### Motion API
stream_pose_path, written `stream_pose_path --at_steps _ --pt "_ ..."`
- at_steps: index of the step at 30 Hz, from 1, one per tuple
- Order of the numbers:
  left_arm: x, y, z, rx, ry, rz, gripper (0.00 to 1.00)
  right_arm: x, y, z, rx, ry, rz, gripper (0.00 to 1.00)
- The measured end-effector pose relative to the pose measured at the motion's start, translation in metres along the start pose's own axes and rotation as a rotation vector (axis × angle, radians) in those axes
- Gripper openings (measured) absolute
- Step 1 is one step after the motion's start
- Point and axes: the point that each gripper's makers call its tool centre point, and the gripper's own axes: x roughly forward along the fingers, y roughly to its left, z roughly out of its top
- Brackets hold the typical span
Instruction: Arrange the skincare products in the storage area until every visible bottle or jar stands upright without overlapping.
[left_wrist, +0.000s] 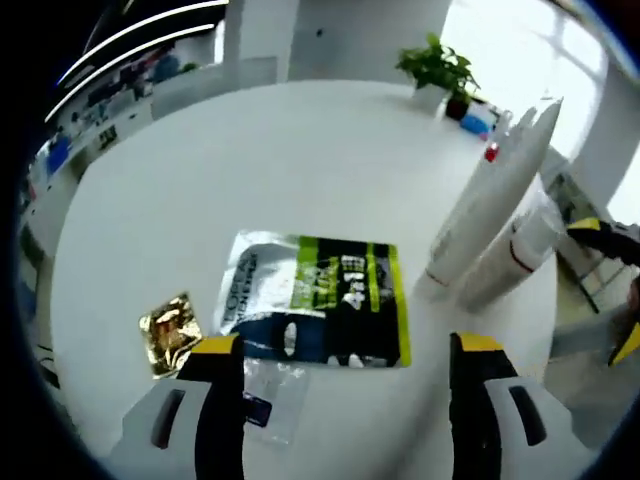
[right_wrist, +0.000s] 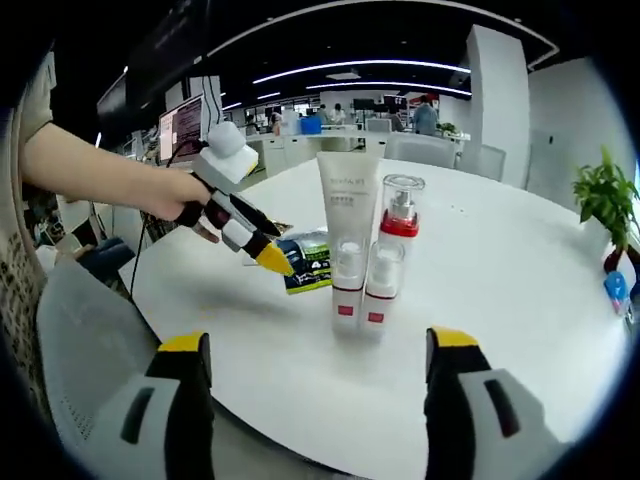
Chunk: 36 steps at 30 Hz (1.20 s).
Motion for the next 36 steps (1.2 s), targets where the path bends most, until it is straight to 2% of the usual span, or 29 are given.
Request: stream_pose_path --at_steps 4,11,14,15,17,20,27,33,36 --pt "0.011 0.008 0.005 0.015 0.013 0.029 0.80 0.000 0.000 0.000 -0.009 0.008 -0.003 0.88" --pt "0.025 0.013 0.007 0.037 0.050 0.018 0.78 0.000 -0.003 0.001 0.005 0.008 -0.011 0.88" --pt "0.027 0.018 -0.003 0.109 0.120 0.026 0.76 0.000 -0.003 0.001 0.007 0.008 -0.013 0.88" --pt "0.028 0.022 -0.002 0.155 0.125 0.046 0.73 0.000 -0.004 0.001 0.007 0.009 -0.015 0.88" --pt "0.028 0.025 -0.003 0.189 0.139 0.056 0.70 0.000 -0.004 0.000 0.009 0.009 -0.015 0.88" --pt "0.030 0.024 -0.002 0.190 0.130 0.034 0.72 0.000 -0.004 -0.001 0.008 0.012 -0.016 0.88" --pt "0.033 0.025 0.000 0.269 0.111 -0.014 0.72 0.004 -0.004 -0.002 -0.003 0.019 -0.014 0.88" --pt "0.033 0.029 -0.002 0.325 0.116 -0.063 0.72 0.008 -0.003 -0.005 -0.025 0.037 -0.016 0.88" --pt "0.033 0.030 -0.004 0.355 0.124 -0.090 0.72 0.007 -0.004 -0.002 -0.026 0.021 -0.018 0.88"
